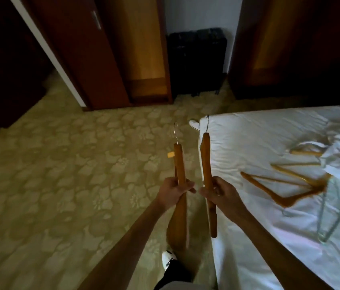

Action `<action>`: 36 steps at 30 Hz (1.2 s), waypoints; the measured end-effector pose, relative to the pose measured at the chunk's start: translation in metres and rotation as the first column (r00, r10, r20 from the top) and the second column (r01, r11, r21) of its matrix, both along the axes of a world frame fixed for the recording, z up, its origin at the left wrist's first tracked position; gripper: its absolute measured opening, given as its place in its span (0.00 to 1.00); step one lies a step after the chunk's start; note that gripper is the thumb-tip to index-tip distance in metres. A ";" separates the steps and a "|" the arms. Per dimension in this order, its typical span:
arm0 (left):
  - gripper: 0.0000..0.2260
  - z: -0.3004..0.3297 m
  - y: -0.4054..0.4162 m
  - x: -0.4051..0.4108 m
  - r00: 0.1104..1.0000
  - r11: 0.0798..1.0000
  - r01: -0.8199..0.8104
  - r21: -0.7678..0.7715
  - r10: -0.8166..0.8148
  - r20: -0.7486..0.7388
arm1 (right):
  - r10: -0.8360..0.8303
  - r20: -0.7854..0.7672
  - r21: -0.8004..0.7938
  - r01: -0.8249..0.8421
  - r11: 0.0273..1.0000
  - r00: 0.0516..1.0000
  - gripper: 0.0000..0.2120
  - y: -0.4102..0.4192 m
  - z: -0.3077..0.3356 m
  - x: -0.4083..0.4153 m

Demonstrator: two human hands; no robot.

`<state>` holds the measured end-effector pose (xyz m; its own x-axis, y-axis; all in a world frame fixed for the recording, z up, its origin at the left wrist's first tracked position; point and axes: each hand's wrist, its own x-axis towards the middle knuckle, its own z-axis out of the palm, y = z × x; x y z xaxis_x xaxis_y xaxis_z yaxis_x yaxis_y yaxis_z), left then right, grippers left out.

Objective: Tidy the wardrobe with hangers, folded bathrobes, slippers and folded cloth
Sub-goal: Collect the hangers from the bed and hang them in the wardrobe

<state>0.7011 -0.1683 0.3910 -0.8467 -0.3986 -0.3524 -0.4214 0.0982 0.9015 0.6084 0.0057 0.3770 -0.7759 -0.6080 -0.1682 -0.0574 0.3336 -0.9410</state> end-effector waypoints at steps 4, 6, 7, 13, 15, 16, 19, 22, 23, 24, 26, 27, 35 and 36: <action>0.10 0.023 -0.089 0.000 0.998 0.998 -0.055 -0.041 0.053 -0.042 | 0.094 -0.038 -0.046 -0.096 0.994 0.995 0.25 -0.090 0.018 -0.007; 0.10 0.035 -0.131 0.000 0.995 0.995 -0.088 -0.051 0.086 -0.050 | 0.116 -0.034 -0.048 -0.118 0.992 0.993 0.22 -0.131 0.026 -0.011; 0.11 0.040 -0.150 0.000 0.994 0.994 -0.098 -0.049 0.095 -0.061 | 0.126 -0.030 -0.050 -0.127 0.991 0.992 0.20 -0.151 0.030 -0.013; 0.10 0.056 -0.239 -0.001 0.988 0.987 -0.146 -0.066 0.142 -0.067 | 0.200 -0.056 -0.070 -0.203 0.977 0.978 0.17 -0.251 0.050 -0.023; 0.10 0.059 -0.266 -0.007 0.987 0.986 -0.147 -0.072 0.142 -0.075 | 0.210 -0.073 -0.076 -0.215 0.974 0.975 0.19 -0.279 0.056 -0.029; 0.11 0.059 -0.279 -0.010 0.986 0.986 -0.149 -0.070 0.143 -0.086 | 0.213 -0.077 -0.073 -0.219 0.973 0.974 0.21 -0.294 0.058 -0.032; 0.11 0.059 -0.319 -0.028 0.983 0.986 -0.154 -0.057 0.147 -0.111 | 0.229 -0.087 -0.067 -0.235 0.970 0.970 0.24 -0.337 0.062 -0.050; 0.09 0.058 -0.361 -0.053 0.981 0.988 -0.149 -0.045 0.142 -0.133 | 0.236 -0.103 -0.062 -0.242 0.968 0.966 0.23 -0.381 0.063 -0.075; 0.09 0.058 -0.376 -0.063 0.981 0.989 -0.142 -0.043 0.135 -0.136 | 0.232 -0.103 -0.063 -0.239 0.969 0.967 0.22 -0.396 0.063 -0.084; 0.09 0.057 -0.391 -0.074 0.982 0.990 -0.134 -0.044 0.127 -0.140 | 0.230 -0.106 -0.063 -0.237 0.969 0.968 0.21 -0.413 0.062 -0.096; 0.10 0.054 -0.428 -0.098 0.984 0.992 -0.113 -0.059 0.103 -0.144 | 0.222 -0.126 -0.061 -0.231 0.971 0.967 0.18 -0.449 0.059 -0.121; 0.10 0.054 -0.449 -0.111 0.986 0.991 -0.103 -0.081 0.091 -0.143 | 0.215 -0.135 -0.063 -0.224 0.972 0.967 0.17 -0.469 0.057 -0.134; 0.11 0.082 -0.626 -0.227 0.991 0.974 -0.056 -0.217 0.028 -0.129 | 0.131 -0.110 -0.116 -0.144 0.983 0.985 0.17 -0.635 0.075 -0.246; 0.11 0.086 -0.644 -0.242 0.989 0.974 -0.061 -0.219 0.030 -0.145 | 0.129 -0.114 -0.119 -0.142 0.983 0.985 0.17 -0.654 0.079 -0.259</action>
